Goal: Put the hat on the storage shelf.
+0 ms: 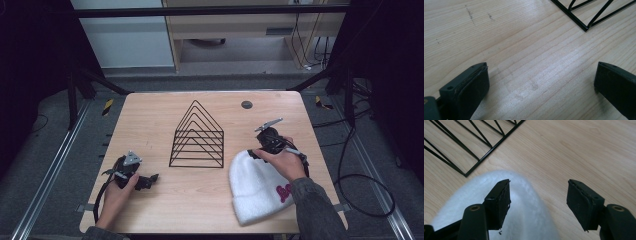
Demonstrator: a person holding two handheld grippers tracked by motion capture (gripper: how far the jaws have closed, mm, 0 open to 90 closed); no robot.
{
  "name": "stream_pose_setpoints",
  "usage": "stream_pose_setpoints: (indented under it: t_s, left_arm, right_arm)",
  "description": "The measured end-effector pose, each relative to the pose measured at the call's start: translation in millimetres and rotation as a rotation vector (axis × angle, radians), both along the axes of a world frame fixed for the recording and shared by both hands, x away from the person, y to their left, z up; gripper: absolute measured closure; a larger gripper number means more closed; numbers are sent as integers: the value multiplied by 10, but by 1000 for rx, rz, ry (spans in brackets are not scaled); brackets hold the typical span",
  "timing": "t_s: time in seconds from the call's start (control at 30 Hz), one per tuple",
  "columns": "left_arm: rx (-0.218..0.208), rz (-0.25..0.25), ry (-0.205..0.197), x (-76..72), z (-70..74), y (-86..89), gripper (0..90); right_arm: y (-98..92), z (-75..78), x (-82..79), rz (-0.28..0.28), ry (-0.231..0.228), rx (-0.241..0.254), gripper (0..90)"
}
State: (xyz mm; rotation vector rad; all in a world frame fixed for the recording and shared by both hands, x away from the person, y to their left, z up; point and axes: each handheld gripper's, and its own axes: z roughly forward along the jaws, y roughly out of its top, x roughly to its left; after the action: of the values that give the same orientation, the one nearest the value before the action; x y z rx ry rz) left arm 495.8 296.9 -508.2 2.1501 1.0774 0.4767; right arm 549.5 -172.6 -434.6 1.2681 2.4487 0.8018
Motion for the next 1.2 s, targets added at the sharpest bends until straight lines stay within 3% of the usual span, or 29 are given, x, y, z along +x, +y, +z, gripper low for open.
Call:
stream_pose_setpoints:
  t_s: [0.17,0.43,0.47,0.53,0.57,0.63,0.7,0.8,1.0,1.1,1.13,1.17,1.2]
  left_arm:
    - [-1,1,0,-1,0,0,0]
    - [0,-1,1,-1,0,0,0]
    - [-1,0,1,-1,0,0,0]
    - [0,-1,1,-1,0,0,0]
    - [-1,-1,1,-2,0,0,0]
    - [-1,-1,1,-2,0,0,0]
    - [-1,-1,1,-2,0,-1,0]
    - [-1,-1,1,-2,0,-1,0]
    - [2,-9,2,-2,2,3,0]
    - [4,-22,0,11,3,-3,0]
    - [4,-22,0,11,3,-3,0]
    - [1,-26,-1,11,1,-20,0]
    - [2,-28,-1,7,2,-27,0]
  right_arm:
    - [97,-135,59,1,40,-36,356]
    - [115,-311,84,-6,101,-23,365]
    - [117,-325,90,11,106,-19,438]
    - [121,-323,88,15,107,-15,484]
    - [121,-298,70,47,108,0,656]
    - [114,-271,52,58,106,11,768]
    - [104,-250,36,66,107,19,793]
    - [53,-173,-24,74,76,46,822]
    - [-142,194,-338,81,-86,141,830]
    - [-216,329,-511,74,-141,183,830]
    - [-216,329,-511,74,-141,183,830]
    - [-252,418,-642,74,-182,211,831]
    - [-261,449,-684,74,-194,225,832]
